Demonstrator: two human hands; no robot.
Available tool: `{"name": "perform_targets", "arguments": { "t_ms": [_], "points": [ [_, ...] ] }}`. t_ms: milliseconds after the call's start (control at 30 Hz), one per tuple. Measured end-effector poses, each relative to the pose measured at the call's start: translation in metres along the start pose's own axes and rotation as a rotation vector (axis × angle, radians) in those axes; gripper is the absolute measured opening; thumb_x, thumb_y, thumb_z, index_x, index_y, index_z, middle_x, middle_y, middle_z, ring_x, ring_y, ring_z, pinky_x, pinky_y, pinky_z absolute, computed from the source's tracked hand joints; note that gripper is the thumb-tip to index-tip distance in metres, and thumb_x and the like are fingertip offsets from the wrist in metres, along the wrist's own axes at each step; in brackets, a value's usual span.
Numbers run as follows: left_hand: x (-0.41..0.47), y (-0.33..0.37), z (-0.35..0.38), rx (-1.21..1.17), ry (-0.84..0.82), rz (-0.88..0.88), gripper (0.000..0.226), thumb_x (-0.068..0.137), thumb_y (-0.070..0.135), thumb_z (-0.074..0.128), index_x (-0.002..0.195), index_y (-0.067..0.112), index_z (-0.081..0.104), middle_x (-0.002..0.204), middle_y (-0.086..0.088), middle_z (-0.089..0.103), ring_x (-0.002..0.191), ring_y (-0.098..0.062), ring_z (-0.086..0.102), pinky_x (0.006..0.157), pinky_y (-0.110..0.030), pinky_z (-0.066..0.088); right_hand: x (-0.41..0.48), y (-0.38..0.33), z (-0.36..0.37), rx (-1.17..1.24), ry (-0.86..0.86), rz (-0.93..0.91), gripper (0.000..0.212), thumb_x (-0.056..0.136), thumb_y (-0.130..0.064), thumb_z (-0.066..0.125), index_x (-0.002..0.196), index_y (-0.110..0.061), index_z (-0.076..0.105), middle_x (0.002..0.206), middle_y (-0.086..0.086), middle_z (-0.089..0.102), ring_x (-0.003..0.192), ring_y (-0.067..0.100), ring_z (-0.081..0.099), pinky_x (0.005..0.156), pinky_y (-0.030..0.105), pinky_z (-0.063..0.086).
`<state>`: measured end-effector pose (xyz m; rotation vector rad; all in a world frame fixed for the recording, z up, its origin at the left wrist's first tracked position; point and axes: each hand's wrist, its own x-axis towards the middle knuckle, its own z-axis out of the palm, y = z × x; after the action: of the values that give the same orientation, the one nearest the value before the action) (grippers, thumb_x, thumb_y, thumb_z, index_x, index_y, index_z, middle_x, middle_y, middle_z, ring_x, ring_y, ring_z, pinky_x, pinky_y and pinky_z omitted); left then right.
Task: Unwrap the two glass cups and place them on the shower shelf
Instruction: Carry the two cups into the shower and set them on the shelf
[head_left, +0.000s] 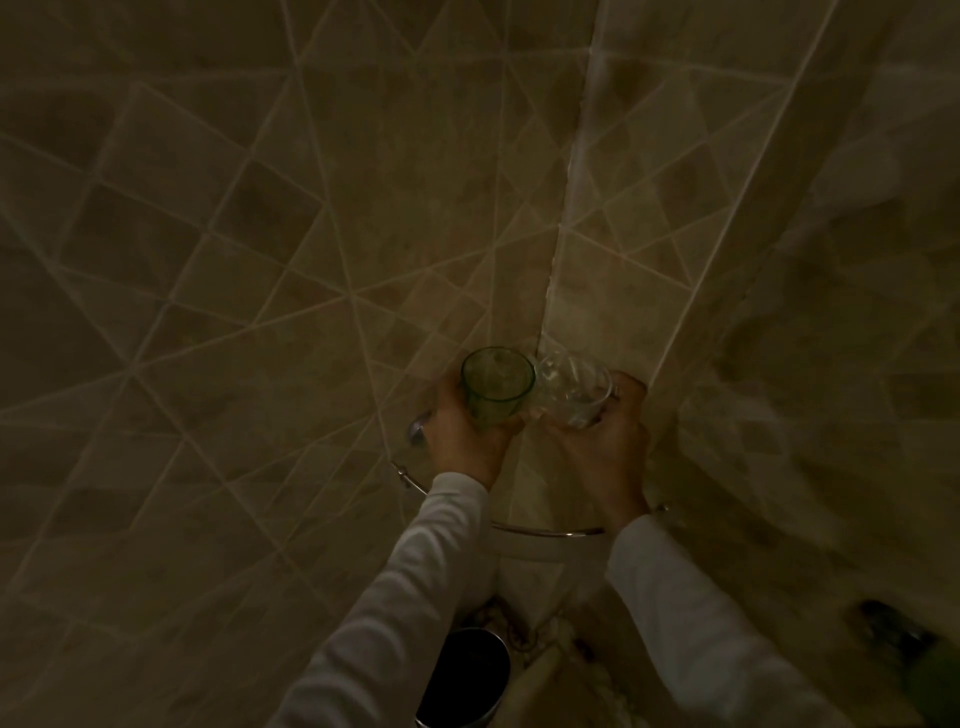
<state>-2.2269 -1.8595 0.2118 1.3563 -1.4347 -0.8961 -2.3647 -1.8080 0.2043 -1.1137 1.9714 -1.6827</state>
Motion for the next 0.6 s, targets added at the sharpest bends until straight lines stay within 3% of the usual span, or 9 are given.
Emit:
{"name": "perform_targets", "arguments": {
  "t_ms": [67,133,233,300,367,467,533,600],
  "points": [
    [-0.001,0.001,-0.001,0.04,-0.005,0.03,0.094,0.051,0.039,0.094,0.13,0.019,0.047,0.123,-0.004,0.063,0.11,-0.026,0.061,0.09,-0.032,0.048,-0.003,0.002,-0.001,0.044,-0.013,0.015,0.094,0.053,-0.043,0.097,0.131,-0.022,0.049,0.114,-0.006,0.072,0.102,0.013,0.071,0.088,0.032,0.06],
    [-0.002,0.0,-0.003,0.041,-0.015,0.078,0.097,0.054,0.036,0.093,0.136,0.016,0.045,0.13,-0.009,0.055,0.116,-0.03,0.056,0.095,-0.043,0.049,-0.005,0.006,-0.003,0.086,-0.005,0.021,0.089,0.053,-0.042,0.095,0.127,-0.026,0.049,0.114,-0.008,0.071,0.103,0.014,0.072,0.09,0.042,0.061],
    [-0.007,-0.004,-0.006,0.025,0.036,0.112,0.086,0.058,0.033,0.092,0.131,0.016,0.051,0.121,-0.006,0.06,0.109,-0.03,0.06,0.089,-0.047,0.053,-0.006,0.014,-0.007,0.108,-0.01,0.022,0.073,0.061,-0.019,0.094,0.123,-0.025,0.057,0.105,-0.013,0.074,0.097,0.007,0.073,0.088,0.041,0.062],
    [-0.007,-0.006,-0.007,-0.013,0.053,0.09,0.076,0.059,0.026,0.092,0.125,0.015,0.056,0.106,0.004,0.062,0.102,-0.028,0.063,0.083,-0.047,0.056,-0.006,0.017,-0.009,0.091,-0.016,0.027,0.065,0.065,-0.008,0.093,0.113,-0.037,0.061,0.099,-0.019,0.075,0.093,0.0,0.073,0.086,0.036,0.063],
    [-0.006,-0.005,-0.007,-0.016,0.05,0.073,0.072,0.06,0.024,0.092,0.123,0.015,0.058,0.099,0.006,0.061,0.098,-0.025,0.064,0.081,-0.046,0.057,-0.006,0.017,-0.009,0.106,-0.021,0.059,0.062,0.066,-0.005,0.091,0.106,-0.042,0.062,0.1,-0.014,0.075,0.094,0.004,0.073,0.088,0.042,0.062],
    [-0.004,-0.004,-0.005,0.005,0.031,0.067,0.069,0.062,0.024,0.091,0.121,0.015,0.057,0.105,-0.005,0.069,0.096,-0.025,0.066,0.079,-0.045,0.058,-0.007,0.015,-0.007,0.093,-0.014,0.043,0.057,0.065,-0.014,0.089,0.106,-0.043,0.062,0.102,-0.012,0.075,0.095,0.007,0.074,0.089,0.046,0.062],
    [-0.003,-0.004,-0.003,0.014,0.025,0.057,0.067,0.063,0.027,0.09,0.12,0.016,0.057,0.107,-0.007,0.07,0.097,-0.026,0.067,0.082,-0.044,0.057,-0.006,0.014,-0.006,0.091,0.002,0.033,0.058,0.068,-0.01,0.09,0.111,-0.038,0.064,0.103,-0.011,0.076,0.096,0.01,0.075,0.09,0.047,0.062],
    [-0.002,-0.004,-0.003,0.01,0.02,0.052,0.068,0.063,0.028,0.09,0.121,0.015,0.057,0.109,-0.007,0.07,0.098,-0.026,0.067,0.084,-0.043,0.056,-0.004,0.015,-0.005,0.101,0.018,0.042,0.059,0.07,-0.001,0.088,0.121,-0.018,0.063,0.106,0.004,0.075,0.099,0.023,0.075,0.09,0.054,0.06]
  ]
}}
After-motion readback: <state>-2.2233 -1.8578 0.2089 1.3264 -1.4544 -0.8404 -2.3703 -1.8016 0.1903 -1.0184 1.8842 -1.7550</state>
